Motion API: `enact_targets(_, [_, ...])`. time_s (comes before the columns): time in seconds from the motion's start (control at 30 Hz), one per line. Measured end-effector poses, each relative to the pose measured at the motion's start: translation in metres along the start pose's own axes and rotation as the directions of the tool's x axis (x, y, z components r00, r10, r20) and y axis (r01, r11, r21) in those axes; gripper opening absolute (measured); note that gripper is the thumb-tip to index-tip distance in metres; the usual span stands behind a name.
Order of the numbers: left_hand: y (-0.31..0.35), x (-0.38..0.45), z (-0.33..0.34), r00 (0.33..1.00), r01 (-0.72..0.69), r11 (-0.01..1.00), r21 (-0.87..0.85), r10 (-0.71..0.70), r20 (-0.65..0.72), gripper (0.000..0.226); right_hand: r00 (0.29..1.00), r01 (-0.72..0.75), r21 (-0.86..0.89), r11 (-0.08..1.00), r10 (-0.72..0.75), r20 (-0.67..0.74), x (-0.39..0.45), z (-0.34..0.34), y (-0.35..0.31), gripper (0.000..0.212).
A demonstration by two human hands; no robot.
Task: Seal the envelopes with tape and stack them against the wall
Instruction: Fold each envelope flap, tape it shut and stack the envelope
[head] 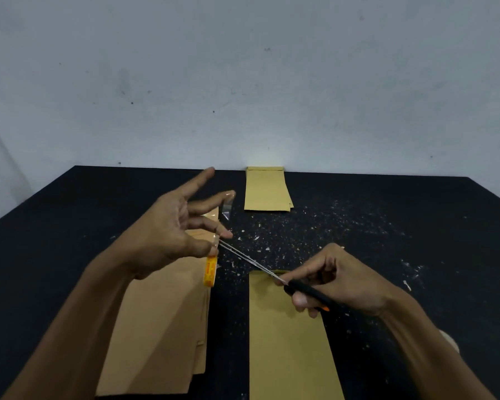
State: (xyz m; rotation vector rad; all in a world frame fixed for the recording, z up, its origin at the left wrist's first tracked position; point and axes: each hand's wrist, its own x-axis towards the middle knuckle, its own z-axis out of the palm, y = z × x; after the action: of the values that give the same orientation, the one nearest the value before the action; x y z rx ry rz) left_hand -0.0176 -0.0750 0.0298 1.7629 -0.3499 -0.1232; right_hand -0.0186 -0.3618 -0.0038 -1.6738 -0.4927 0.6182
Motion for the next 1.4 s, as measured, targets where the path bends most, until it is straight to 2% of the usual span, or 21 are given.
enact_targets(0.13, [-0.002, 0.000, -0.003, 1.000, 0.022, 1.000, 0.019, -0.022, -0.001, 0.118, 1.000, -0.010, 0.048, 0.999, 0.011, -0.008, -0.003, -0.001, 0.004, 0.028])
enact_targets(0.43, [-0.004, 0.000, 0.008, 0.982, 0.080, 0.996, 0.048, -0.087, 0.167, 0.116, 1.000, -0.006, -0.023, 1.000, 0.007, 0.025, -0.001, 0.000, 0.005, 0.032])
enact_targets(0.57, [-0.004, -0.001, 0.008, 0.982, 0.082, 0.996, 0.026, -0.085, 0.171, 0.114, 1.000, -0.004, -0.071, 0.997, 0.005, 0.024, -0.003, -0.003, 0.008, 0.031])
enact_targets(0.67, [-0.003, -0.001, 0.009, 0.992, 0.051, 0.999, 0.002, -0.051, 0.116, 0.115, 1.000, -0.014, -0.091, 0.996, 0.015, 0.012, -0.005, -0.004, 0.009, 0.032])
enact_targets(0.77, [-0.002, 0.000, 0.009, 1.000, 0.001, 0.998, -0.061, 0.000, 0.010, 0.117, 0.995, -0.032, -0.067, 0.997, 0.026, -0.093, -0.006, -0.006, 0.007, 0.034])
enact_targets(0.83, [-0.002, 0.000, 0.010, 0.998, -0.037, 0.996, -0.078, 0.034, -0.044, 0.117, 0.969, -0.061, -0.082, 0.995, 0.039, -0.242, -0.006, -0.009, 0.005, 0.034])
enact_targets(0.9, [-0.001, 0.000, 0.013, 0.995, -0.075, 0.994, -0.074, 0.069, -0.078, 0.117, 0.906, -0.126, -0.181, 0.975, 0.039, -0.422, -0.002, -0.013, 0.004, 0.031])
enact_targets(1.0, [0.000, 0.000, 0.022, 0.988, -0.119, 0.990, -0.074, 0.112, -0.102, 0.116, 0.762, -0.342, -0.346, 0.874, 0.042, -0.646, 0.013, -0.021, 0.011, 0.024])
enact_targets(1.07, [0.000, 0.000, 0.029, 0.986, -0.140, 0.987, -0.073, 0.133, -0.103, 0.115, 0.714, -0.469, -0.448, 0.761, 0.028, -0.700, 0.025, -0.026, 0.016, 0.021])
enact_targets(1.17, [0.002, 0.002, 0.039, 0.984, -0.153, 0.984, -0.087, 0.144, -0.108, 0.114, 0.692, -0.588, -0.604, 0.539, -0.052, -0.720, 0.037, -0.025, 0.022, 0.022])
enact_targets(1.23, [0.002, 0.004, 0.043, 0.984, -0.155, 0.983, -0.098, 0.145, -0.106, 0.114, 0.688, -0.632, -0.641, 0.435, -0.064, -0.722, 0.038, -0.020, 0.019, 0.028])
enact_targets(1.3, [0.002, 0.005, 0.046, 0.984, -0.155, 0.983, -0.101, 0.144, -0.106, 0.115, 0.700, -0.654, -0.660, 0.369, -0.035, -0.713, 0.039, -0.018, 0.014, 0.034])
enact_targets(1.4, [0.002, 0.008, 0.050, 0.983, -0.159, 0.983, -0.087, 0.150, -0.108, 0.115, 0.722, -0.660, -0.660, 0.357, 0.060, -0.689, 0.039, -0.018, 0.008, 0.037])
